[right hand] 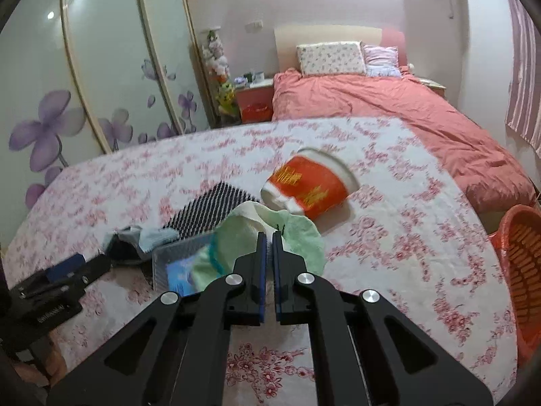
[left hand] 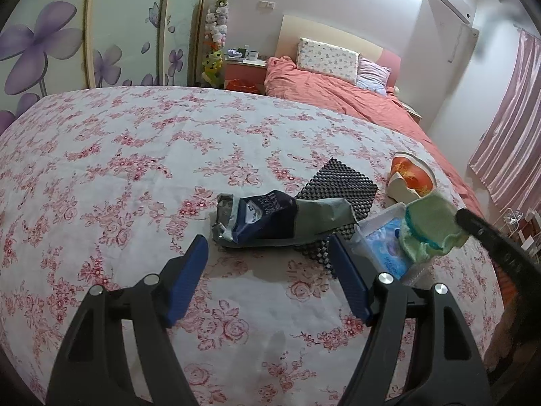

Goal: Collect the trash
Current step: 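Grasp the blue snack bag with the left gripper while the right gripper holds the cloth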

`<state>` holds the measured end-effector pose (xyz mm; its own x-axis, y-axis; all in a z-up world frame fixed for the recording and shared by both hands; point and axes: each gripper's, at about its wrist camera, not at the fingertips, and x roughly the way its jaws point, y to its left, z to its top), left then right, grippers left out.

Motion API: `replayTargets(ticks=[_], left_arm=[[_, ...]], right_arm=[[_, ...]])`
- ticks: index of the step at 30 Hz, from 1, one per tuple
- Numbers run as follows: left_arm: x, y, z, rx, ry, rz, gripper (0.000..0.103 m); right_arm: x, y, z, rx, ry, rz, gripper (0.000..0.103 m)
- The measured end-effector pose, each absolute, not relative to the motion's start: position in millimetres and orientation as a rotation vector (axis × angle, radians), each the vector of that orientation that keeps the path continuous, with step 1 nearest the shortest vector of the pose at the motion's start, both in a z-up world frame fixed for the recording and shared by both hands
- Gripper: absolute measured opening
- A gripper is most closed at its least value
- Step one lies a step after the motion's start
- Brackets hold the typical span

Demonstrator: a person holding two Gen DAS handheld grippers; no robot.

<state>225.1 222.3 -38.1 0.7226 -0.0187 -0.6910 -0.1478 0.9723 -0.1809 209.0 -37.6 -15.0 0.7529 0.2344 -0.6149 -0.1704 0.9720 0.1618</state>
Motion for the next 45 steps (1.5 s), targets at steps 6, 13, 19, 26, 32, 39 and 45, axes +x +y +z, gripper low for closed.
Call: replayTargets(ticks=[6, 13, 19, 26, 32, 39, 45], left_arm=[[232, 216, -37, -0.233, 0.765, 0.057, 0.076], [258, 206, -35, -0.194, 0.764, 0.071, 0.083], [251, 225, -35, -0.191, 0.747, 0.089, 0.082], [253, 237, -54, -0.177, 0.805, 0.113, 0.075], [273, 224, -65, -0.198, 0.856, 0.106, 0.055], [286, 209, -63, -0.177, 0.842, 0.1, 0.037], [282, 215, -61, -0.198, 0.822, 0.099, 0.031]], right_arm=[[204, -56, -12, 0.109, 0.665, 0.175, 0.004], [202, -69, -20, 0.115, 0.681, 0.146, 0.004], [199, -83, -21, 0.126, 0.673, 0.135, 0.004], [198, -89, -27, 0.151, 0.691, 0.139, 0.004], [197, -90, -28, 0.155, 0.694, 0.137, 0.004], [198, -93, -33, 0.163, 0.71, 0.131, 0.004], [197, -97, -35, 0.181, 0.715, 0.129, 0.004]])
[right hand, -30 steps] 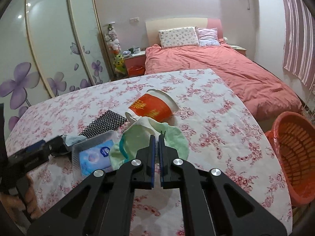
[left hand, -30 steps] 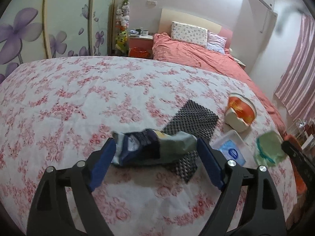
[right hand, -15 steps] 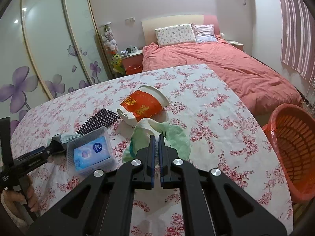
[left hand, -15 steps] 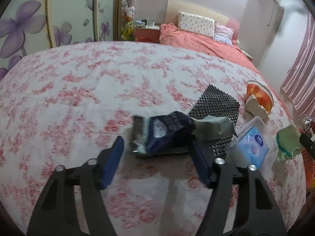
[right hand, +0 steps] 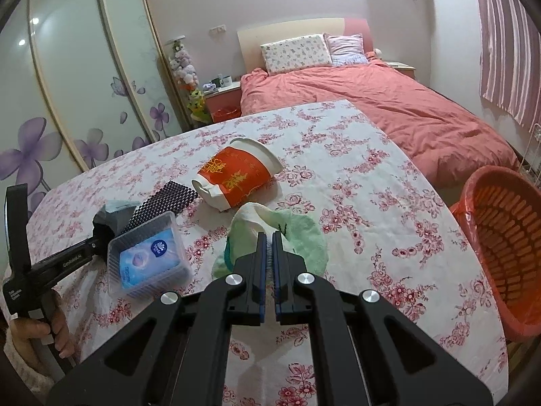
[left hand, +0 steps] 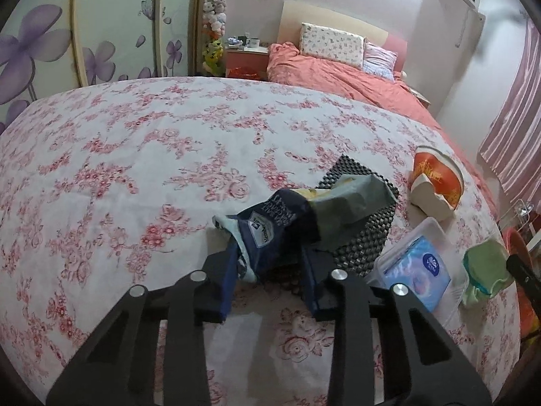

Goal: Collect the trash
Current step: 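Grasp the blue snack bag with the left gripper while the right gripper holds the cloth, then carry the snack bag and cloth over the orange basket and open both grippers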

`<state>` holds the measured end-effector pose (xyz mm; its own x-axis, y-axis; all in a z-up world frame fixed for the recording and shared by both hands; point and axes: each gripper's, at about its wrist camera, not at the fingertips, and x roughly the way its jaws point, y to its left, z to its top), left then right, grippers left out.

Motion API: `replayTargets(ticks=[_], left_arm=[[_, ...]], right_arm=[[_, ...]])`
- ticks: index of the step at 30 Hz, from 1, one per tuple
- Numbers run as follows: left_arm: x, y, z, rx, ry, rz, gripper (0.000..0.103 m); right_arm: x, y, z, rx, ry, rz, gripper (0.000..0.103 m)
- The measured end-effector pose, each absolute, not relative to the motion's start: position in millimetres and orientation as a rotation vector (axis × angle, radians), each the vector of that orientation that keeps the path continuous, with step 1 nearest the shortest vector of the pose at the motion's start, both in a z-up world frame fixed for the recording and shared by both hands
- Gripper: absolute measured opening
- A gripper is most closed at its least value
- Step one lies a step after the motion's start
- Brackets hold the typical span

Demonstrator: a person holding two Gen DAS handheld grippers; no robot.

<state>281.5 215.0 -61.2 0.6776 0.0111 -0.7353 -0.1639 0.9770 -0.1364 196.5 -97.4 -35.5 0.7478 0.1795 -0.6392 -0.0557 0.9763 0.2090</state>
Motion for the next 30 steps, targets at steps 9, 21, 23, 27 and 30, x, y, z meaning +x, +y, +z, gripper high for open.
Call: replayTargets(ticks=[9, 21, 23, 27, 30], left_arm=[[260, 228, -33, -0.231, 0.754, 0.123, 0.03], [232, 180, 9, -0.219, 0.689, 0.0, 0.03], [228, 166, 14, -0.215, 0.681, -0.036, 0.031], [224, 140, 23, -0.213, 0.674, -0.105, 0.03], [220, 117, 28, -0.207, 0.669, -0.162, 0.03]], right_arm=[[184, -110, -16, 0.21, 0.653, 0.119, 0.004], [158, -138, 15, 0.242, 0.541, 0.071, 0.004], [154, -144, 19, 0.249, 0.523, 0.057, 0.004], [143, -161, 25, 0.268, 0.488, 0.024, 0.004], [138, -172, 28, 0.276, 0.47, 0.001, 0.004]])
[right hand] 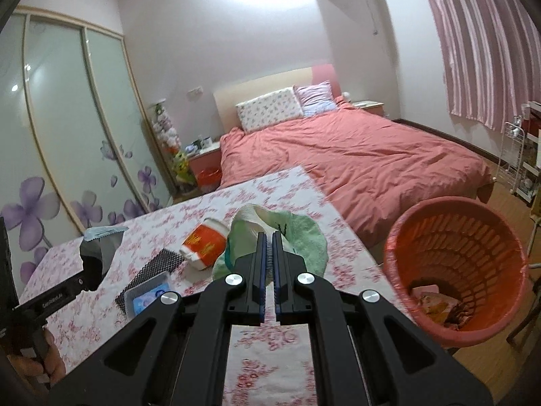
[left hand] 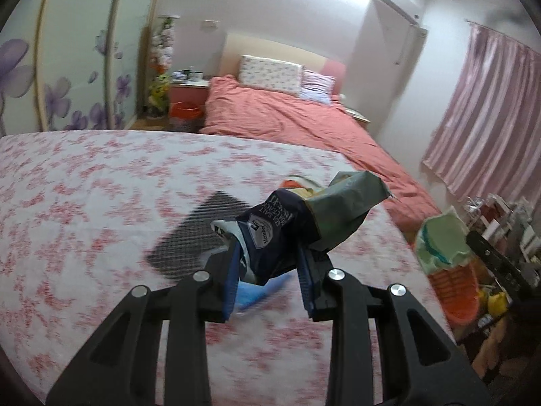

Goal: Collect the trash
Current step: 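Carry the snack bag and cloth over the orange basket and open both grippers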

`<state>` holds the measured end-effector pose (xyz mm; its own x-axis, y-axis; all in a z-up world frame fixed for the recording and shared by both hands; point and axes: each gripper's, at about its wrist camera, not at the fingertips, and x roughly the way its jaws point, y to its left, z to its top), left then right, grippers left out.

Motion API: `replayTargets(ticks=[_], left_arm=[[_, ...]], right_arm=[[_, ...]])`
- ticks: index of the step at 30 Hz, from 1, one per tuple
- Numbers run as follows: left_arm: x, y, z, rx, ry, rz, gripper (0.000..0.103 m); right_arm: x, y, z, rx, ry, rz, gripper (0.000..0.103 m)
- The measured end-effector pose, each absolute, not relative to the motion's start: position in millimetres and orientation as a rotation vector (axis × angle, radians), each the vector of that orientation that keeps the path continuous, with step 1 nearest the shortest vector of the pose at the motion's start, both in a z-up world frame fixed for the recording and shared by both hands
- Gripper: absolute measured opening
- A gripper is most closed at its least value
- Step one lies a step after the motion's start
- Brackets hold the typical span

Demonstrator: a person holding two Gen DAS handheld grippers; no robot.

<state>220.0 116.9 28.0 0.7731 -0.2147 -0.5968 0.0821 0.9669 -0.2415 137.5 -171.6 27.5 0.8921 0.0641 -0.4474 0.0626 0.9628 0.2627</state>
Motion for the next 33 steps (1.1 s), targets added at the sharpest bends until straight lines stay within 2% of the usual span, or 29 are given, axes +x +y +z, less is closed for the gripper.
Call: replayTargets(ticks=[19, 33], left_arm=[[222, -48, 33, -0.147, 0.696, -0.489, 0.03], [235, -163, 9, -0.078, 0.747, -0.657, 0.03]], right_arm=[[111, -276, 18, 0.362, 0.376, -0.239, 0.004], [111, -343, 0, 0.424, 0.356, -0.353, 0.004]])
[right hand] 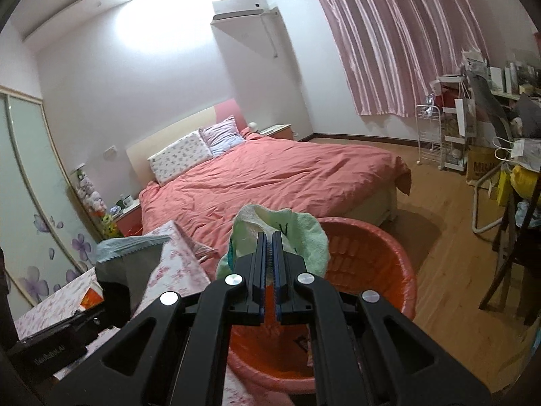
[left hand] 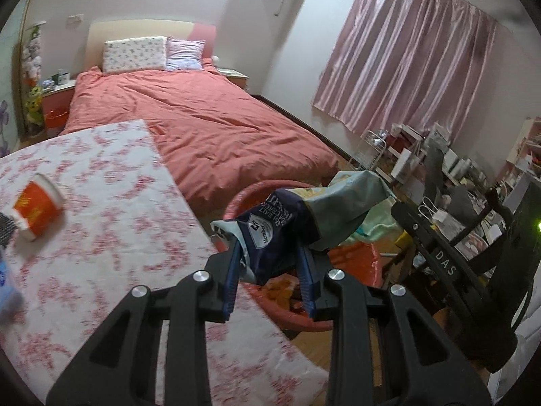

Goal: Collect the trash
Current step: 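Carry the snack bag and cloth over the orange basket and open both grippers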

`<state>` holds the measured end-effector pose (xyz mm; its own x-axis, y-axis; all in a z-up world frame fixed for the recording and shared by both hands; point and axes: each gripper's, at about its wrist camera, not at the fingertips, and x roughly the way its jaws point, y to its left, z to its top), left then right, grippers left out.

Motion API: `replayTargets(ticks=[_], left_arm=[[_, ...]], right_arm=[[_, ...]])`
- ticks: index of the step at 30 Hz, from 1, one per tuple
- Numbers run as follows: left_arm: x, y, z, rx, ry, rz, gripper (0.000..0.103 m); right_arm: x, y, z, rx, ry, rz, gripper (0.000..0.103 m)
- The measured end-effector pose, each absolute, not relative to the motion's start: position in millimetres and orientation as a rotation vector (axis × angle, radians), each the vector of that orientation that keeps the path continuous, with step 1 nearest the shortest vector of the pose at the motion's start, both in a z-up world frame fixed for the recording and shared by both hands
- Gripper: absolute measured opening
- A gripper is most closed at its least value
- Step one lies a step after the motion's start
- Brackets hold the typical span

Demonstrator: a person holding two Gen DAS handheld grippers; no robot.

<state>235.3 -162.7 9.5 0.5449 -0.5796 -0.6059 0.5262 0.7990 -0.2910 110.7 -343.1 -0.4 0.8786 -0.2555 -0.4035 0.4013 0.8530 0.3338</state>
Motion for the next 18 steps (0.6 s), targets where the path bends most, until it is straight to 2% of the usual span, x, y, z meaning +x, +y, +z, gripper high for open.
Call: replayTargets(ticks=[14, 18], left_arm=[[253, -223, -20, -0.046, 0.803, -0.703, 0.031], [260, -231, -30, -0.034, 0.827, -0.696, 0.035]], right_arm=[[110, -376, -18, 0.47, 0.365, -0.381, 0.004], [114, -384, -22, 0.488, 0.379, -0.379, 0.004]])
